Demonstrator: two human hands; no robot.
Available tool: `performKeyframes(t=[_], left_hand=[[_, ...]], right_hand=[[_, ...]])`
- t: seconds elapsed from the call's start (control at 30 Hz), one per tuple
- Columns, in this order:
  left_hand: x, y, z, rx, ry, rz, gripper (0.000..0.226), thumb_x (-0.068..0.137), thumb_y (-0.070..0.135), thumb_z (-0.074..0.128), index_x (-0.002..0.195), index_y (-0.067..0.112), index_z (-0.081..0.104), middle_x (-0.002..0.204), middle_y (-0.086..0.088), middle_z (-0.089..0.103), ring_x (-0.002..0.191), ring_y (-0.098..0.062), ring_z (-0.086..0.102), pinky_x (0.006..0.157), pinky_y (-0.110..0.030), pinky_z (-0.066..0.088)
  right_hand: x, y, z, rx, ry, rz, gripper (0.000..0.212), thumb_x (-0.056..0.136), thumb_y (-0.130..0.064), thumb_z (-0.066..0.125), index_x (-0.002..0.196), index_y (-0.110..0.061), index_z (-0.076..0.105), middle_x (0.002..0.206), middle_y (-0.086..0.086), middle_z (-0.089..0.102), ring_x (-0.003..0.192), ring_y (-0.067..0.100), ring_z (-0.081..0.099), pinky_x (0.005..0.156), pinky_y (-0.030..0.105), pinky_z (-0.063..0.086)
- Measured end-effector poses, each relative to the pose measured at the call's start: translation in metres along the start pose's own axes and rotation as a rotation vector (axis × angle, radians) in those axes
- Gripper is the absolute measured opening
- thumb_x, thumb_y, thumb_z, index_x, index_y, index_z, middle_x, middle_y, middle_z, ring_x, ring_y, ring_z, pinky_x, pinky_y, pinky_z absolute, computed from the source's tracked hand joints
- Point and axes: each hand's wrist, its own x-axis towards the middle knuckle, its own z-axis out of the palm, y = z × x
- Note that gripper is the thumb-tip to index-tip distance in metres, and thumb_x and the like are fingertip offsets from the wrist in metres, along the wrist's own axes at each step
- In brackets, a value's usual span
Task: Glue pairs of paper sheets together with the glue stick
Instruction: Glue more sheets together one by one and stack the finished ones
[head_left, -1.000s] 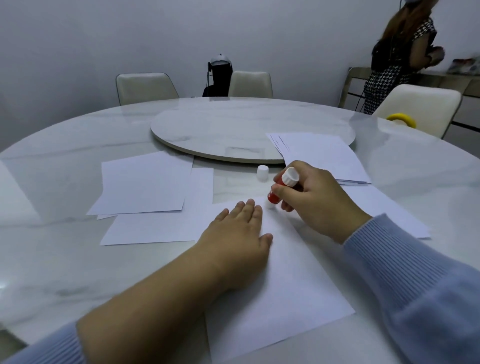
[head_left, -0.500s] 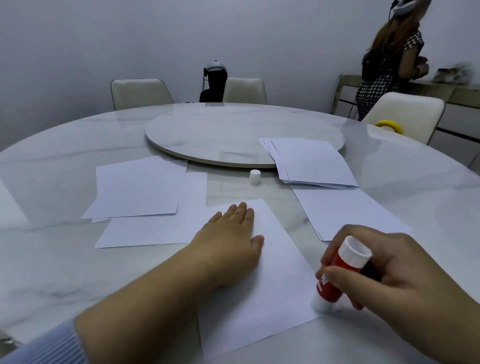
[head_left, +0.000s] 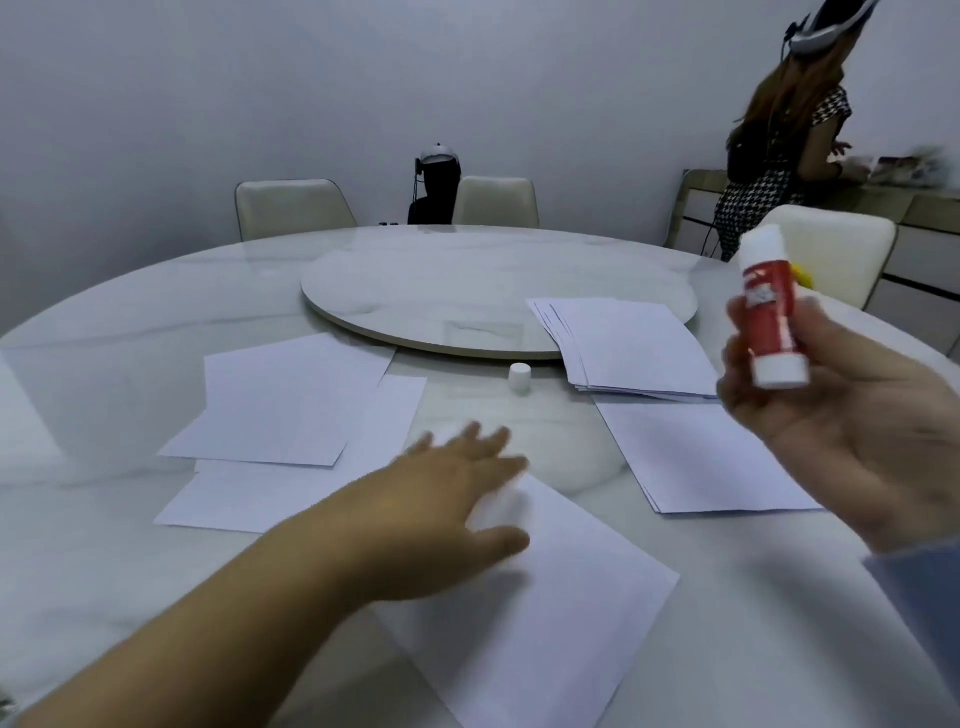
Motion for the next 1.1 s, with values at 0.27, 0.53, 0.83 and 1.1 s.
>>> performKeyframes(t=[0.27,0.53,0.83,1.1], left_hand=[[-0.008,0.002,0.023,0.107,0.171,-0.059,0.072,0.085,0.071,0.031,0.148,0.041,0.011,0.158,0.015,0.003,0.144,-0.001,0.002,0.115,-0.023,0.000],[-0.009,0.006,0.034,0.142,0.225,-0.184,0.070,0.090,0.066,0.021,0.150,0.034,0.002,0.160,0.006,-0.004,0.145,-0.008,-0.001,0.116,-0.031,0.005],[-0.009,0.002,0.036,0.135,0.202,-0.202,0.072,0.091,0.063,0.021,0.151,0.032,-0.002,0.158,0.012,-0.008,0.144,-0.005,-0.010,0.114,-0.031,-0.002],[-0.005,0.009,0.037,0.146,0.180,-0.210,0.072,0.091,0.062,0.021,0.151,0.030,-0.001,0.158,0.011,-0.008,0.144,-0.005,-0.009,0.115,-0.032,-0.001]], right_hand=[[0.069,0.060,0.030,-0.860,0.079,-0.078,0.033,0.074,-0.001,0.078,0.102,-0.013,0.065,0.092,0.003,0.070,0.084,0.020,0.067,0.072,0.028,0.058],[0.097,0.115,0.038,-1.327,0.081,-0.075,0.037,0.067,-0.024,0.086,0.098,-0.017,0.066,0.091,-0.002,0.070,0.087,0.014,0.065,0.076,0.024,0.048],[0.065,0.028,0.014,-1.741,-0.158,0.208,0.069,0.057,-0.049,0.085,0.117,-0.020,0.067,0.089,-0.016,0.063,0.085,0.003,0.059,0.074,0.020,0.041],[0.004,0.025,-0.038,-1.906,-0.155,0.231,0.045,0.078,-0.041,0.076,0.120,-0.027,0.068,0.132,-0.017,0.059,0.119,0.006,0.054,0.094,0.021,0.039]])
